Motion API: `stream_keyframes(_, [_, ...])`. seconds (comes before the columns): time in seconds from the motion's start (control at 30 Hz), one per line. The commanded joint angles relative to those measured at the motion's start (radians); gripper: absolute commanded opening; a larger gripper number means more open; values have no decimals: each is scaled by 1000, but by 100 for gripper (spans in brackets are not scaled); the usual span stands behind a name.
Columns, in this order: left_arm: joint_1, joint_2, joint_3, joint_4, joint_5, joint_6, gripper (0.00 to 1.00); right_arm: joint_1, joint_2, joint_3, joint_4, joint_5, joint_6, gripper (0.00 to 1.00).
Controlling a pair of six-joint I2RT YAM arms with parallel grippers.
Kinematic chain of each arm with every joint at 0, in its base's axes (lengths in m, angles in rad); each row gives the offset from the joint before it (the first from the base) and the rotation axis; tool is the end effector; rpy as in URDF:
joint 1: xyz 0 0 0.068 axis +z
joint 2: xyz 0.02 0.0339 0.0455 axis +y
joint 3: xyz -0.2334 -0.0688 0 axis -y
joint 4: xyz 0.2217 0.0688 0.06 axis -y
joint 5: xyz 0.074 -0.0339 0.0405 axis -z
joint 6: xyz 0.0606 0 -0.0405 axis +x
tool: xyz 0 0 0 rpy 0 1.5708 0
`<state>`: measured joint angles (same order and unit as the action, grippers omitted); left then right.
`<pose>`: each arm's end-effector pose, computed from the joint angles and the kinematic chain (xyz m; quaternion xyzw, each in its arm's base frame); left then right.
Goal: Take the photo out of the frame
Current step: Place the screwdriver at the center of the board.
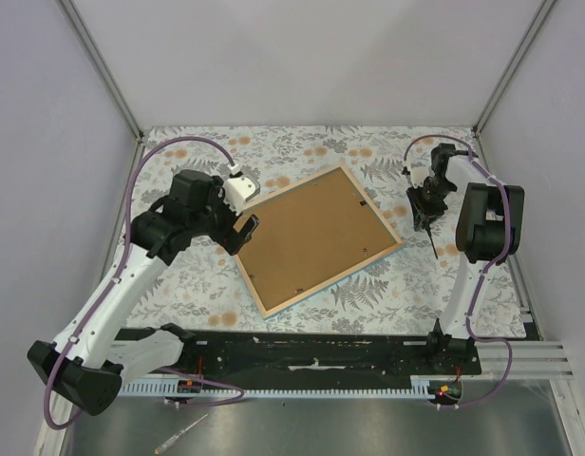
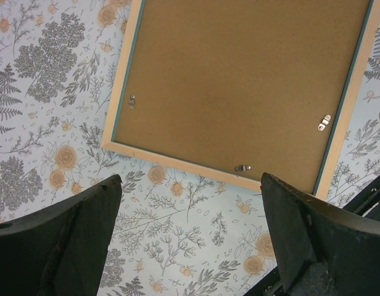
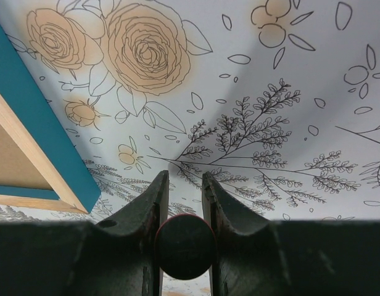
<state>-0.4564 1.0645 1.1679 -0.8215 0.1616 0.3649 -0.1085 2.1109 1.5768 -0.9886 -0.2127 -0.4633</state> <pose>0.1949 -0.1066 0.3121 0.3929 0.8187 -0.0923 0.4084 0.3670 -0.0271 0.1194 -0.1779 0.9780 0.0951 0.0529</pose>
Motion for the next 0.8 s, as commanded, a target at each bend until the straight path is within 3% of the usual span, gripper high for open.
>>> stream_keyframes(0.0, [-19, -17, -7, 12, 16, 3, 100, 0, -6, -14, 45, -20, 12, 31])
stream_keyframes(0.53, [-62, -58, -25, -1, -11, 22, 100, 0, -37, -11, 38, -43, 11, 56])
stream_keyframes(0.77, [-67, -57, -1, -21, -40, 43, 100, -2, -80, -6, 31, -65, -3, 78])
